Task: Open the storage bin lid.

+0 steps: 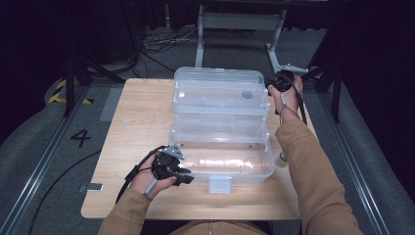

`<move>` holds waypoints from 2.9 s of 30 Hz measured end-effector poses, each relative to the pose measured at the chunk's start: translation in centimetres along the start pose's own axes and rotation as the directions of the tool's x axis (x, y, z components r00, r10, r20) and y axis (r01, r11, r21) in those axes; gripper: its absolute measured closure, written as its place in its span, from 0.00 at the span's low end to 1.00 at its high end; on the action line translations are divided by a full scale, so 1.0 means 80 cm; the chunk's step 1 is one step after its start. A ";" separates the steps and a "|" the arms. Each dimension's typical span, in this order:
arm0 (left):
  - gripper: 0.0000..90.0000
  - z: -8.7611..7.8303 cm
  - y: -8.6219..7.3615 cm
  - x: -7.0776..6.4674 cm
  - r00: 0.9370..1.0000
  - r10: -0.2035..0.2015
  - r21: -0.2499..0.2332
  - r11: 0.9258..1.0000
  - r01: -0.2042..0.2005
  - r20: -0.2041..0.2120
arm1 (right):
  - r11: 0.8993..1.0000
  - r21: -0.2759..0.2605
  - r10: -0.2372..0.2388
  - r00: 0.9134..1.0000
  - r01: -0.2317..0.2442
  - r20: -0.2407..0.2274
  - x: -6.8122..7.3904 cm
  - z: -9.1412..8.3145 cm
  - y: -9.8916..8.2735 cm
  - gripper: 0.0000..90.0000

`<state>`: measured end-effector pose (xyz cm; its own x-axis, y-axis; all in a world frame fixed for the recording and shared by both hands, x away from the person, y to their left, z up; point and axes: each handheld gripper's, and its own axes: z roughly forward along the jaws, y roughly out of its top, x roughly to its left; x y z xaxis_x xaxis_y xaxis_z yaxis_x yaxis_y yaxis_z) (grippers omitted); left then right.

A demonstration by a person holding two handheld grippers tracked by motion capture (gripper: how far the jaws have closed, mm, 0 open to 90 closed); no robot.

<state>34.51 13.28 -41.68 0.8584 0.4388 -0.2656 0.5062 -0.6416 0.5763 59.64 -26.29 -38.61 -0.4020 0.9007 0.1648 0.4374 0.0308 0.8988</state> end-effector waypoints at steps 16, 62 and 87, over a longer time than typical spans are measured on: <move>0.78 0.000 0.000 0.000 1.000 0.000 -0.001 1.000 0.000 0.001 | 0.998 0.036 0.043 0.999 -0.043 -0.005 -0.006 0.011 -0.007 0.90; 0.77 -0.001 0.006 0.002 0.999 -0.029 0.036 0.999 0.028 0.016 | 0.997 -0.060 0.050 0.997 -0.054 -0.063 -0.007 -0.035 -0.001 0.61; 0.45 -0.078 0.016 0.024 0.998 -0.047 -0.164 0.986 0.038 -0.049 | 0.987 -0.144 -0.080 0.993 0.067 -0.087 0.000 -0.192 -0.047 0.50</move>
<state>36.28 17.24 -36.61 0.8286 0.4986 -0.2545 0.5186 -0.5126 0.6843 45.62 -33.09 -35.72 -0.5039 0.8543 0.1273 0.2891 0.0279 0.9569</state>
